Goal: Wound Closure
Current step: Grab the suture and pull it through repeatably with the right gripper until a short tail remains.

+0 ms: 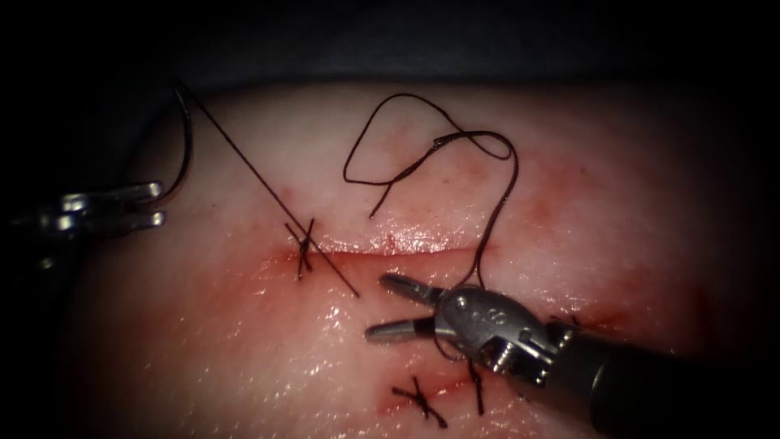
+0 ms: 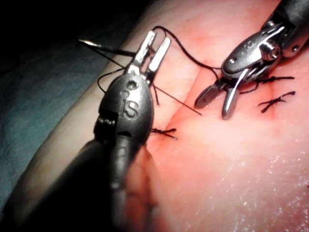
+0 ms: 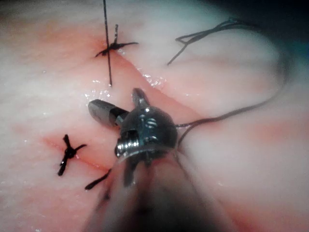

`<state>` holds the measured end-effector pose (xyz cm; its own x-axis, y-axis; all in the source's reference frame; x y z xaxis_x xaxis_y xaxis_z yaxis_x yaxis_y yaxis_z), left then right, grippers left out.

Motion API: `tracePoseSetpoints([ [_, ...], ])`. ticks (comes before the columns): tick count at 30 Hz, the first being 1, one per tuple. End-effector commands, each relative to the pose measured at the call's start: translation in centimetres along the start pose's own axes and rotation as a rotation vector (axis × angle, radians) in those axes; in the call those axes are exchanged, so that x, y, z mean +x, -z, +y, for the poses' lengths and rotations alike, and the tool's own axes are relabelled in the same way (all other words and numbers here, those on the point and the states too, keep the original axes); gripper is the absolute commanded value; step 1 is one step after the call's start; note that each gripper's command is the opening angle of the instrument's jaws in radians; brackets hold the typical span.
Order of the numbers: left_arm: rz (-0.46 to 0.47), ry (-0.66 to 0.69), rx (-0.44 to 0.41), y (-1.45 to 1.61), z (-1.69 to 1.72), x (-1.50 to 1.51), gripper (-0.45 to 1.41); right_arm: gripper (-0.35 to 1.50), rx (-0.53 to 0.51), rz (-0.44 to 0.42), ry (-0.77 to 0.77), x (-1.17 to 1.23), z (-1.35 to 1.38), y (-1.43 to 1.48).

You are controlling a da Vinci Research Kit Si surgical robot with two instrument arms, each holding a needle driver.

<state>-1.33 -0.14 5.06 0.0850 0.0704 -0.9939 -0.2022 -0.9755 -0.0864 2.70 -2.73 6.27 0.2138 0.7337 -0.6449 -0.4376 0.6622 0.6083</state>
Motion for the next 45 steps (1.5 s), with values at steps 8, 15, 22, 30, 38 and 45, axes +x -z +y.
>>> tracePoseSetpoints([
  [8,0.033,0.005,-0.073,-0.13,0.51,-0.04,-0.45,0.90,-0.002,0.007,0.001,0.24,-0.09,-0.19],
  [15,0.044,0.018,-0.088,-0.08,0.63,0.01,-0.45,0.53,-0.015,-0.024,0.007,0.18,-0.05,-0.39],
  [22,0.066,0.030,-0.104,-0.05,0.65,-0.14,-0.45,-0.35,-0.022,-0.090,0.002,0.10,-0.22,-0.40],
  [30,-0.037,0.042,-0.017,-0.01,0.46,-0.53,-0.45,-0.35,-0.015,-0.092,-0.001,0.25,-0.90,-0.22],
  [38,-0.137,0.035,0.076,0.07,0.42,-0.76,-0.45,-0.35,0.034,-0.083,0.026,0.53,-1.79,-0.18],
  [45,-0.186,0.054,0.162,0.37,0.25,-0.77,-0.45,1.08,0.078,0.032,0.173,0.62,-1.62,-0.14],
])
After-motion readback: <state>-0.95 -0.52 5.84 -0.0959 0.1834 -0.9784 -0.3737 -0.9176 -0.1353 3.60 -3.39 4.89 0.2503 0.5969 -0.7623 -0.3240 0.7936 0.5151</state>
